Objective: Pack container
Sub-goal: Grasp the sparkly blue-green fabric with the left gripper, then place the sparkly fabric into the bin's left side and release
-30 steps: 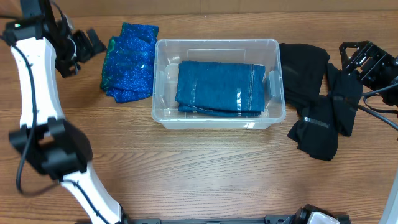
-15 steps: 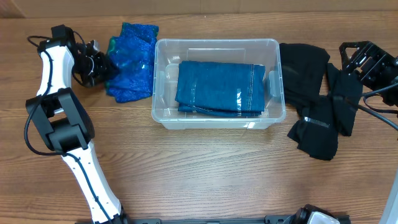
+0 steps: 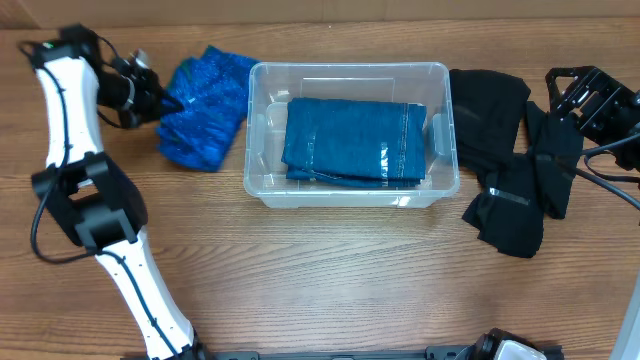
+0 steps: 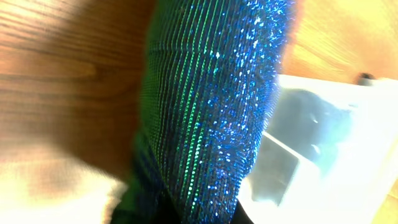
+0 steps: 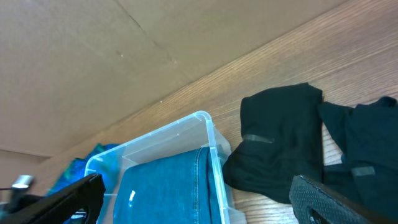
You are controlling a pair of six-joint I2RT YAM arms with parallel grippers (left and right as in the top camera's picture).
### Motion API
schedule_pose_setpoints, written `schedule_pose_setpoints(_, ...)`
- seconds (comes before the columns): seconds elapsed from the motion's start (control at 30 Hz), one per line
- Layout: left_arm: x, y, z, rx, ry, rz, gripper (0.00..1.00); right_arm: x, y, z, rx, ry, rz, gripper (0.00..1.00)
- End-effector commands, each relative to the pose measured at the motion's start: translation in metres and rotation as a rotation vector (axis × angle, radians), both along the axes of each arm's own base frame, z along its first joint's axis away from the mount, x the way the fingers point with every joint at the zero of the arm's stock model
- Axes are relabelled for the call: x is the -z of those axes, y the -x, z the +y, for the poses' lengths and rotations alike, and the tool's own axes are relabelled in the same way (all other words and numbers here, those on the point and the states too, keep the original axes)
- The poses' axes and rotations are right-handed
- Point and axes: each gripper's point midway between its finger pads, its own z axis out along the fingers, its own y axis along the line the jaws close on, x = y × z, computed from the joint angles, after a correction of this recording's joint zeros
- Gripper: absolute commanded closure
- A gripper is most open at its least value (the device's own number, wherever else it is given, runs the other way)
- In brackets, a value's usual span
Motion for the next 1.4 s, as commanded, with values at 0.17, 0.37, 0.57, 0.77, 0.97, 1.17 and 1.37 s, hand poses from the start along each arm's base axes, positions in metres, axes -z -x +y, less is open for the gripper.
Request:
schedule_pose_setpoints(0.17,-0.27,0.072,-0.1,0.035,0.047,-0.504,0.96,-0.003,0.0,-0.001,-0.002,0.005,-0.012,0.0)
schedule_pose_setpoints(0.37,-0.27,0.096,-0.176,-0.083,-0.091,-0.39,0.96,-0.003,0.0,-0.001,-0.002,0.005,-0.012,0.0)
schedule_pose_setpoints(0.57,-0.217,0.089,-0.243,-0.288,-0.213,-0.239,0.96,-0.003,0.0,-0.001,-0.002,0.005,-0.012,0.0)
schedule_pose_setpoints(0.77,-0.162,0.073,-0.265,-0.306,-0.276,-0.189,0.96,-0.003,0.0,-0.001,-0.002,0.005,-0.011,0.0)
schedule_pose_setpoints(0.97,-0.103,0.058,-0.285,-0.157,-0.269,-0.153,0.96,-0.003,0.0,-0.001,-0.002,0.005,-0.012,0.0)
schedule_pose_setpoints(1.17,-0.135,0.039,-0.323,0.101,-0.153,-0.405,0.96,-0.003,0.0,-0.001,-0.002,0.005,-0.012,0.0)
schedule_pose_setpoints(1.37,-0.112,0.051,-0.294,0.069,-0.28,-0.307,0.96,-0.003,0.0,-0.001,-0.002,0.005,-0.012,0.0)
